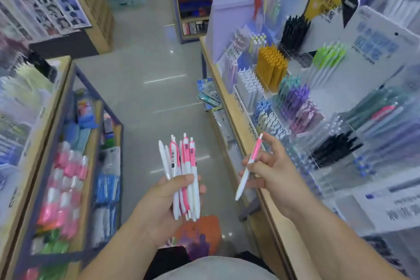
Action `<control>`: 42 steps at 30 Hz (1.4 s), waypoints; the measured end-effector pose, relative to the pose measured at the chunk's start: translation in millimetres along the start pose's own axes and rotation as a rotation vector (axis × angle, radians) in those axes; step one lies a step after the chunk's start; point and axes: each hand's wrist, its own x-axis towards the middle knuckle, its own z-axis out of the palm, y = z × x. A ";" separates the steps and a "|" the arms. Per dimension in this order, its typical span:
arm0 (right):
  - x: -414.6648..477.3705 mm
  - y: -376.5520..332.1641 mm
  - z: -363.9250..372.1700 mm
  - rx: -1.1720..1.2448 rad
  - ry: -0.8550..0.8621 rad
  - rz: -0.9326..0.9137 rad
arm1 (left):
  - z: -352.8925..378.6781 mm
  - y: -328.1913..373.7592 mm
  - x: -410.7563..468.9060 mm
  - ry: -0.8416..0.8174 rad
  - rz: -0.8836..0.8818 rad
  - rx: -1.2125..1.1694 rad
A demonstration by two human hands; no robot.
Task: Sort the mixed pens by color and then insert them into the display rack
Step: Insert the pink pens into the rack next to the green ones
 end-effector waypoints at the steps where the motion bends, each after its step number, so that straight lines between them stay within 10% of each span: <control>1: 15.7 -7.7 -0.2 0.007 0.004 0.003 | 5.3 9.7 14.4 -0.001 -0.002 0.000; 27: 171.8 -94.4 -20.5 0.141 1.225 -0.138 | 210.6 210.3 319.3 -0.638 -0.510 0.551; 42: 183.1 -140.3 -103.7 -0.311 1.345 -0.368 | 309.3 165.7 330.4 -0.744 -0.478 0.725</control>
